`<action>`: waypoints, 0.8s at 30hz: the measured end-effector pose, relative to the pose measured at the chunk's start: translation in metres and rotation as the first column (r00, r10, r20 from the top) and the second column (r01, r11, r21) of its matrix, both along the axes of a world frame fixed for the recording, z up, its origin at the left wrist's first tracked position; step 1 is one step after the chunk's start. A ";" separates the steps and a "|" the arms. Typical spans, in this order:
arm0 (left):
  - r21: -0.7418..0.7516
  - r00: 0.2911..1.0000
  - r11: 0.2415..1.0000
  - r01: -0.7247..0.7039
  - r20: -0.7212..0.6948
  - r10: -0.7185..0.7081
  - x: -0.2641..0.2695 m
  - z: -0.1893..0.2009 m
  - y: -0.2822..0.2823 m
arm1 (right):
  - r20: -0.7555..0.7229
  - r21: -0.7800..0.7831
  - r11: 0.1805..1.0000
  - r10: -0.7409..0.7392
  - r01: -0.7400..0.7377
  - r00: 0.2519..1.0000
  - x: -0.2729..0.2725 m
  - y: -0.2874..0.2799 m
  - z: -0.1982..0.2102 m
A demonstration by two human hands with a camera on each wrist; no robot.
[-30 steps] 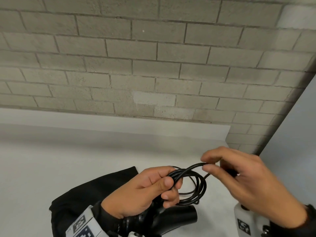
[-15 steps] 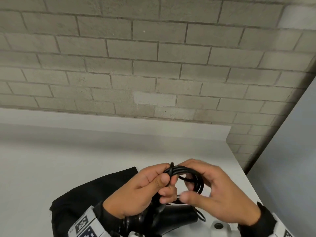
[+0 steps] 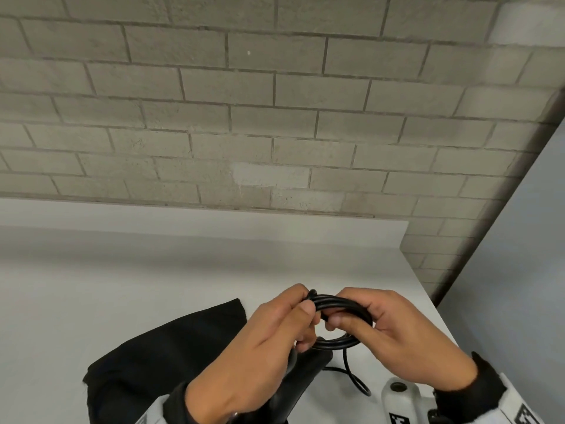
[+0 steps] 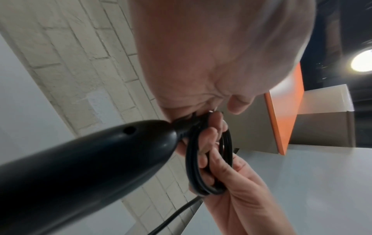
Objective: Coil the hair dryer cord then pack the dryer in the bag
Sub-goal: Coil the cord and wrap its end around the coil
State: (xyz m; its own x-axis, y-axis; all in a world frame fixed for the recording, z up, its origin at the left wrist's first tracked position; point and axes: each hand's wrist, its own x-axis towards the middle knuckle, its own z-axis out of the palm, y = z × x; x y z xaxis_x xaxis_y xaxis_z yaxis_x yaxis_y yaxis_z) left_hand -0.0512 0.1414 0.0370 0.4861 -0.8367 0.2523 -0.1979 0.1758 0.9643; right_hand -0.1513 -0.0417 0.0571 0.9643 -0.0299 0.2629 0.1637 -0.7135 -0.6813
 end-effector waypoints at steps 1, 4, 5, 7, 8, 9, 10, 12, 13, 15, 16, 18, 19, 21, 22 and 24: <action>0.019 0.999 1.000 -0.025 0.046 0.024 -0.001 0.001 0.000 | 0.010 -0.005 1.000 -0.004 0.004 1.000 0.000 0.000 -0.001; 0.057 0.985 0.994 -0.098 0.148 0.089 -0.004 0.001 -0.002 | 0.041 -0.006 1.000 -0.014 0.015 0.999 0.000 0.000 -0.003; 0.051 0.983 0.992 -0.116 0.146 0.108 -0.004 0.001 -0.002 | 0.050 -0.012 1.000 -0.019 0.019 0.999 0.000 0.000 -0.003; 0.045 0.982 0.989 -0.137 0.134 0.130 -0.004 0.000 -0.003 | 0.053 -0.026 1.000 -0.016 0.017 0.998 0.000 0.002 -0.001; 0.045 0.980 0.988 -0.146 0.141 0.138 -0.004 0.000 -0.003 | 0.047 -0.025 1.000 -0.010 0.011 0.999 0.000 0.003 0.000; 0.041 0.977 0.987 -0.153 0.156 0.145 -0.005 0.000 -0.003 | 0.035 -0.016 1.000 -0.002 0.003 0.999 0.000 0.003 0.001; 0.033 0.974 0.987 -0.156 0.174 0.148 -0.006 0.000 -0.002 | 0.019 0.006 1.000 0.008 -0.008 1.000 -0.001 0.003 0.002; 0.020 0.966 0.988 -0.154 0.213 0.146 -0.009 0.003 -0.002 | -0.022 0.049 0.998 0.033 -0.032 0.999 -0.001 0.001 0.004; 0.018 0.962 0.988 -0.153 0.231 0.145 -0.010 0.004 -0.002 | -0.039 0.067 0.997 0.050 -0.047 0.998 -0.002 0.000 0.005; 0.023 0.951 0.987 -0.160 0.271 0.148 -0.010 0.005 -0.003 | -0.059 0.125 0.989 0.085 -0.077 0.995 -0.003 -0.001 0.005; 0.024 0.946 0.986 -0.168 0.284 0.154 -0.010 0.005 -0.003 | -0.058 0.156 0.984 0.095 -0.085 0.994 -0.002 -0.001 0.004; 0.022 0.938 0.982 -0.190 0.300 0.175 -0.010 0.006 -0.003 | -0.007 0.193 0.979 0.072 -0.069 0.997 -0.001 0.000 -0.002; 0.018 0.933 0.978 -0.210 0.301 0.195 -0.009 0.006 -0.003 | 0.053 0.188 0.982 0.023 -0.033 0.998 -0.001 0.002 -0.006; 0.011 0.926 0.967 -0.255 0.290 0.241 -0.006 0.004 -0.004 | 0.260 0.143 0.982 -0.156 0.122 0.953 -0.001 0.011 -0.017; 0.007 0.923 0.960 -0.279 0.279 0.266 -0.004 0.003 -0.004 | 0.394 0.119 0.969 -0.248 0.218 0.885 -0.002 0.018 -0.022; 0.000 0.921 0.953 -0.304 0.255 0.293 -0.003 0.003 -0.005 | 0.596 0.076 0.938 -0.315 0.339 0.738 -0.004 0.032 -0.034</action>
State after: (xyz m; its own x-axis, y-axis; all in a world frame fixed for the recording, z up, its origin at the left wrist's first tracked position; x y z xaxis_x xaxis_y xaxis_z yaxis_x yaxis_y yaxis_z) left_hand -0.0539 0.1369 0.0401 0.6407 -0.6741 0.3675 -0.4696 0.0346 0.8822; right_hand -0.1552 -0.0100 0.0232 0.5488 -0.2934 0.7827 0.2758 -0.8204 -0.5009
